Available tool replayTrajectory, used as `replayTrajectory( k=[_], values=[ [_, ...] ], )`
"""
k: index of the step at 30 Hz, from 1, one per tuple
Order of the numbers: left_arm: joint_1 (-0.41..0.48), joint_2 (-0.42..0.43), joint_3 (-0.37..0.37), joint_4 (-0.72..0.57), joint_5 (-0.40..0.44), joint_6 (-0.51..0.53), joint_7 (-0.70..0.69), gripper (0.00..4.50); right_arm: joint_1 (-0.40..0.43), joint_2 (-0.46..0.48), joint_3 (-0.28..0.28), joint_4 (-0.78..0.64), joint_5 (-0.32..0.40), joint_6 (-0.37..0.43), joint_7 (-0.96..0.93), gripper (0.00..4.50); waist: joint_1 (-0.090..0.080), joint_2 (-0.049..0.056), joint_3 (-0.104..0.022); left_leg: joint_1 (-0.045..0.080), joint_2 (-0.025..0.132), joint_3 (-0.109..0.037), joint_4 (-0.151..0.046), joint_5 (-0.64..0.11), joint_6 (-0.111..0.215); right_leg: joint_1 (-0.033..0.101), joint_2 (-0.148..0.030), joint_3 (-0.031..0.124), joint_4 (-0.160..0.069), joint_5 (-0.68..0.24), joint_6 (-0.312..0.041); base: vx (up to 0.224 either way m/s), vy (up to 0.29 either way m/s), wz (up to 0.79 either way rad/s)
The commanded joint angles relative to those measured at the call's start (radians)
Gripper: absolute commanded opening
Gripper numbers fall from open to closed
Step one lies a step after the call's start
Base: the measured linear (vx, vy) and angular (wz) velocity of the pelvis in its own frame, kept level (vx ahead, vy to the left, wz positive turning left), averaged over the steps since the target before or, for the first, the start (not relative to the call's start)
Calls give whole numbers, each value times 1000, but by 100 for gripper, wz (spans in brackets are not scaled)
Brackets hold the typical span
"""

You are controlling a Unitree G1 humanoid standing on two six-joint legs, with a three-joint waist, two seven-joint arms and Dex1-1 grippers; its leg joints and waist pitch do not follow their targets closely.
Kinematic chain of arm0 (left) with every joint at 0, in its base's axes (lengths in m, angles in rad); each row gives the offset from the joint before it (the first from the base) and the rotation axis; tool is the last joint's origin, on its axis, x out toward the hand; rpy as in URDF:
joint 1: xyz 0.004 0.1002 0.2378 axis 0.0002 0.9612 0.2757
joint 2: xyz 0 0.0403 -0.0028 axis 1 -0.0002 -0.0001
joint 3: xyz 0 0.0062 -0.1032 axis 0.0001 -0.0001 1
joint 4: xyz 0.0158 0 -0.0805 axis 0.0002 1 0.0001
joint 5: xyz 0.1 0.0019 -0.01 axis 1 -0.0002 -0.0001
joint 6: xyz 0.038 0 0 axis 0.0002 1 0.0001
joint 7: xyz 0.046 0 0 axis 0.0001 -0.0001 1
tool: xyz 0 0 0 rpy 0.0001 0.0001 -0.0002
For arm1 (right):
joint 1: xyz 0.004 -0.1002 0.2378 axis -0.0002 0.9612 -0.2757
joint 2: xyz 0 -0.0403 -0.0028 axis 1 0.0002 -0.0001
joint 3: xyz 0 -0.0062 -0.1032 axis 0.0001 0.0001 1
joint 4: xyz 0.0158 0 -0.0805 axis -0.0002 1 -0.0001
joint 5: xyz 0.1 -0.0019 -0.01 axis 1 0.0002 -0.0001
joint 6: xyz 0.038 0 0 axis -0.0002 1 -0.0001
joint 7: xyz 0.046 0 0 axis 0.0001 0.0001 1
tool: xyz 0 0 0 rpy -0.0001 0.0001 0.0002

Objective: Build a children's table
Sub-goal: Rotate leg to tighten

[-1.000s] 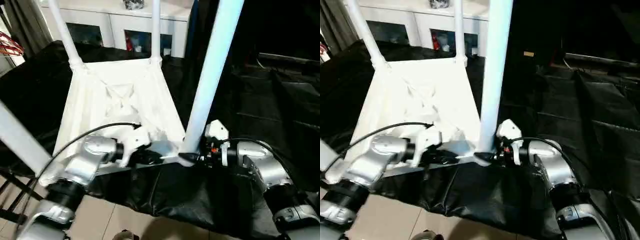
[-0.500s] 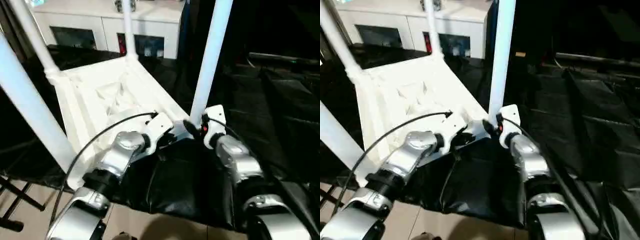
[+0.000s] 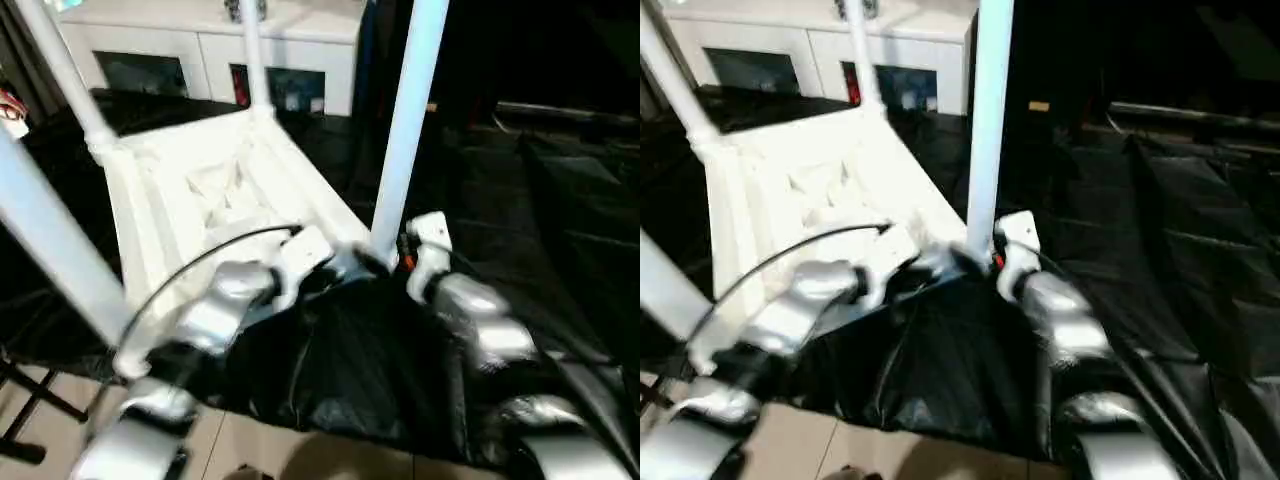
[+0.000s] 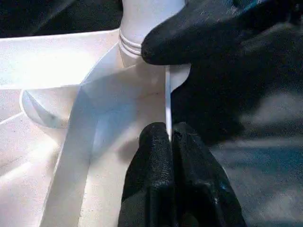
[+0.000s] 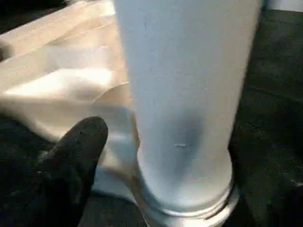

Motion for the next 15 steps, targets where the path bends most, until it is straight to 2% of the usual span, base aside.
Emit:
replayTrajectory(
  k=[1,7,8,11,15],
  values=[
    [5,-6,-21,-66,-57,-59,-80,0,6,-12,64,-47,2,-18,114,416,5,-10,-69,16,45,-22,-74,-242,41,46,-53,50,-75,-241,-205,0,0,0],
    [47,73,-29,-117,-84,-65,-211,0,11,-80,67,-68,15,-12,252,416,16,-6,-70,18,49,-20,-74,-237,38,47,-51,50,-66,-208,-232,0,0,0],
    [52,79,-30,-124,-88,-63,-224,0,12,-85,68,-72,22,-6,263,389,17,-6,-70,19,49,-18,-73,-235,38,46,-51,51,-66,-201,-235,0,0,0],
    [70,111,-32,-144,-99,-59,-268,0,21,-114,89,-95,33,19,328,370,23,-7,-70,20,48,-17,-73,-232,41,47,-49,51,-64,-195,-236,0,0,0],
    [79,126,-30,-155,-103,-57,-284,0,28,-128,104,-104,29,19,363,335,23,-8,-69,20,49,-18,-74,-244,33,46,-53,51,-67,-221,-233,0,0,0]
  ],
)
